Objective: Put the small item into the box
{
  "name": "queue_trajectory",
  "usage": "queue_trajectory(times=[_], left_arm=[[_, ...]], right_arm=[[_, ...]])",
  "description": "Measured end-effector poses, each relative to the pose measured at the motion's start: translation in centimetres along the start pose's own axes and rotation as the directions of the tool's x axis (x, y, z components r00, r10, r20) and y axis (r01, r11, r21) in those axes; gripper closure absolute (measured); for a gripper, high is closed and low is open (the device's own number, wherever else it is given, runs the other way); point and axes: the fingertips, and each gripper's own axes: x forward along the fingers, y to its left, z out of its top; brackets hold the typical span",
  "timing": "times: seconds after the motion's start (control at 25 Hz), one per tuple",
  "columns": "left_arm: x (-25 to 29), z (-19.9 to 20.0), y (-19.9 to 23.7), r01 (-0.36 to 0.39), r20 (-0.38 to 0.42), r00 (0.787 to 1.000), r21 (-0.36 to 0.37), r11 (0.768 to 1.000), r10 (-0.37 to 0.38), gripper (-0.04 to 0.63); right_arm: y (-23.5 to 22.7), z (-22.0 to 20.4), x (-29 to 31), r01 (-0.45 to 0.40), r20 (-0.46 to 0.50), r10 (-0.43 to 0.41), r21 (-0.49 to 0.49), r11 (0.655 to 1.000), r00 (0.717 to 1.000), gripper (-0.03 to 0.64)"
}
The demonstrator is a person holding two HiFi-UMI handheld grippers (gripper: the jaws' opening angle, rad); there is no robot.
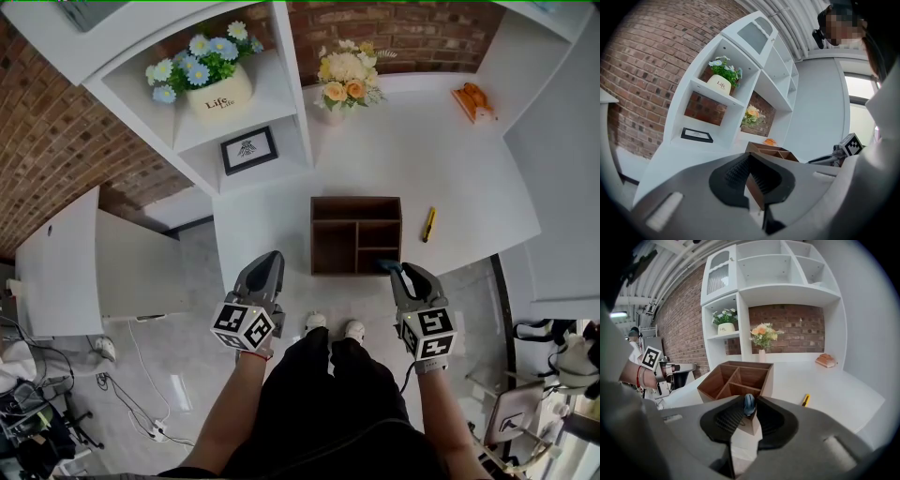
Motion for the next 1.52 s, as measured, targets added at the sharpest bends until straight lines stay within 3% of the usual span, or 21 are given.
queue_trajectory(times=[0.48,0.84,0.96,1.12,1.52], left_arm=[[0.5,-0.2,-0.7,0.012,-0.006,1.0,0.005,1.0,-0.012,0.592],[0.4,0.6,-0.7,0.008,0.012,1.0,0.018,1.0,-0.008,0.592],[0.4,0.9,-0.8,0.008,0.02,1.0,0.023,1.0,-0.009,0.592],[0.3,1.5,-0.9,0.009,0.033,0.999,0.031,0.999,-0.01,0.592],[0.1,3.5,-1.2,0.008,0.083,0.997,0.051,0.999,-0.012,0.592]], right_arm=[[-0.4,0.5,-1.0,-0.01,0.029,0.01,0.0,1.0,1.0,0.531],[-0.9,4.0,-2.6,-0.057,0.197,0.054,0.011,0.998,0.979,0.497],[-1.1,4.7,-2.9,-0.05,0.226,0.045,0.013,0.999,0.973,0.513],[-1.4,5.6,-3.5,-0.023,0.265,0.021,0.005,1.0,0.964,0.614],[-1.9,8.2,-4.7,0.013,0.346,-0.001,-0.033,0.999,0.938,0.614]])
